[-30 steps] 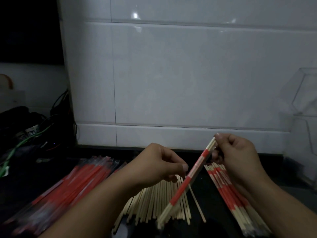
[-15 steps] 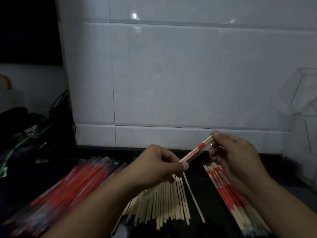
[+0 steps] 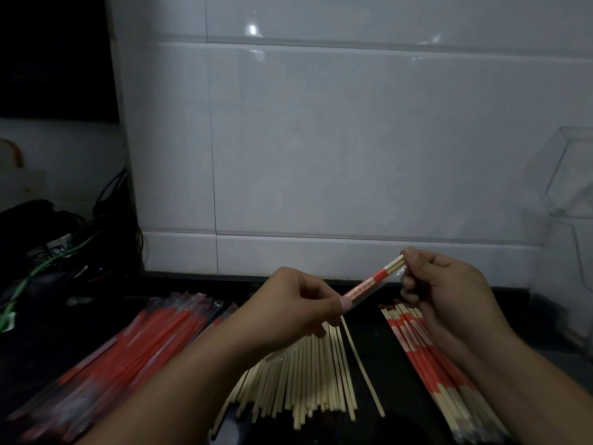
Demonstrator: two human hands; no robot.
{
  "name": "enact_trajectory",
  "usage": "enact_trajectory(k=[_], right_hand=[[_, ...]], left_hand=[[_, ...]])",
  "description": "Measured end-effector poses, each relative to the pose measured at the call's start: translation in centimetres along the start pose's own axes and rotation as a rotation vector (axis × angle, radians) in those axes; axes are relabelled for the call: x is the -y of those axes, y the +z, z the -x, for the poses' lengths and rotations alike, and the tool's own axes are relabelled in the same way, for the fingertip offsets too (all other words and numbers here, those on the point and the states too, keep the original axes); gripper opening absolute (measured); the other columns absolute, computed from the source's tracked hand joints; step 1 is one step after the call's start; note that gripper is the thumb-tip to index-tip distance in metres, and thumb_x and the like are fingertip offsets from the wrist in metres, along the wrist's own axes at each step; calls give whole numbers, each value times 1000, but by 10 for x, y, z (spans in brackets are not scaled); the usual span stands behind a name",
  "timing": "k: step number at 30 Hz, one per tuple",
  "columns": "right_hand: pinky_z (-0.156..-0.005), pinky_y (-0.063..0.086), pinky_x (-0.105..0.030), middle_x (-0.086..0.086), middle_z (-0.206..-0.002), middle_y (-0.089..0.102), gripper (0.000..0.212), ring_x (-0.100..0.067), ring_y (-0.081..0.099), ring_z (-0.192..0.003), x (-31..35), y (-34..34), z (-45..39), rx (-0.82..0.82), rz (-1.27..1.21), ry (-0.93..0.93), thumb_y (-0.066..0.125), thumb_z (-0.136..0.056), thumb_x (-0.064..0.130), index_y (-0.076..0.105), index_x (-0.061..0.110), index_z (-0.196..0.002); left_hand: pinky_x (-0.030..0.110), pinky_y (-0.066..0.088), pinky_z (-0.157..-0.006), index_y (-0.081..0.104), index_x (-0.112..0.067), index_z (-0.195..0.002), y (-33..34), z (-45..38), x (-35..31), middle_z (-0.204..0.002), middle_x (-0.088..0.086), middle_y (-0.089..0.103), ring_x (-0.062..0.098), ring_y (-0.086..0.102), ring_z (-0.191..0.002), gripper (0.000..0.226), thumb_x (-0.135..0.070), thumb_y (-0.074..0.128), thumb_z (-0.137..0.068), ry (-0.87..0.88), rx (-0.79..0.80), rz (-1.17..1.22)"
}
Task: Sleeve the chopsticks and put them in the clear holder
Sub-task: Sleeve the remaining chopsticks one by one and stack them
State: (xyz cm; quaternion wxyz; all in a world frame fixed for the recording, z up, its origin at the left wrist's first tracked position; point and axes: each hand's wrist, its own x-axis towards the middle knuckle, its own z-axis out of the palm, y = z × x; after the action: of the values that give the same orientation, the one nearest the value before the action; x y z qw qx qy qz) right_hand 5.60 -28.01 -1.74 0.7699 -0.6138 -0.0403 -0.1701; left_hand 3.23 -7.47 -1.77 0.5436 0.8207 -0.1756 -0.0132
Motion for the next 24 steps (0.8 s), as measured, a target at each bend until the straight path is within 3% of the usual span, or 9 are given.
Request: enact_trajectory(k=[5, 8, 11, 14, 17, 20, 24], right_hand=[[-51, 42, -26, -4, -62, 57, 19, -12, 50, -55, 0, 3, 2, -11, -54, 18, 60, -94, 21, 70, 7, -86], [-58, 46, -29, -6, -84, 67, 33, -14, 58, -64, 3, 8, 5, 108, -167, 85, 65, -84, 36, 70, 8, -102], [-55, 44, -27, -11, -92, 71, 30, -14, 60, -68, -2, 13, 13, 288, 0, 140, 61, -88, 30, 72, 6, -103], [-52, 39, -25, -14, -84, 69, 25, -15, 56, -65, -10, 16, 21, 321, 128, 114, 58, -94, 25, 74, 6, -97], [-46, 35, -23, -12, -64, 59, 21, -12, 46, -48, -7, 11, 13, 198, 167, 33, 61, -92, 21, 74, 4, -90], [-45, 37, -22, -13, -58, 57, 17, -14, 46, -43, -2, -11, -10, 89, 315, -33, 68, -89, 18, 73, 4, -83], [-47, 40, -23, -15, -56, 60, 12, -17, 49, -45, -14, -44, -33, 125, 741, 52, 73, -86, 12, 74, 2, -80]], left_hand=[[18, 53, -64, 78, -20, -90, 2, -2, 1, -81, -3, 74, 4, 65, -66, 16, -33, 68, -90, 31, -42, -5], [13, 50, -59, 77, -18, -85, 4, -3, 1, -76, -3, 73, 3, 63, -63, 16, -31, 68, -91, 63, -138, 64], [14, 50, -57, 77, -14, -82, 9, -4, 1, -72, -1, 72, 4, 61, -60, 18, -29, 70, -90, 85, -184, 103], [21, 54, -64, 77, -18, -83, 12, -4, 3, -76, -2, 73, 5, 65, -65, 21, -35, 68, -90, 49, -91, 31], [27, 54, -71, 77, -21, -86, 10, -2, 2, -76, -4, 73, 5, 67, -70, 30, -47, 63, -90, 30, -46, -76], [27, 53, -71, 75, -23, -89, -8, -7, 9, -81, -6, 74, 3, 67, -76, 29, -48, 61, -92, 34, -259, -242], [31, 53, -76, 70, -23, -84, -48, -15, 34, -84, -4, 70, 17, 65, -83, 23, -42, 60, -94, -147, -491, -845]])
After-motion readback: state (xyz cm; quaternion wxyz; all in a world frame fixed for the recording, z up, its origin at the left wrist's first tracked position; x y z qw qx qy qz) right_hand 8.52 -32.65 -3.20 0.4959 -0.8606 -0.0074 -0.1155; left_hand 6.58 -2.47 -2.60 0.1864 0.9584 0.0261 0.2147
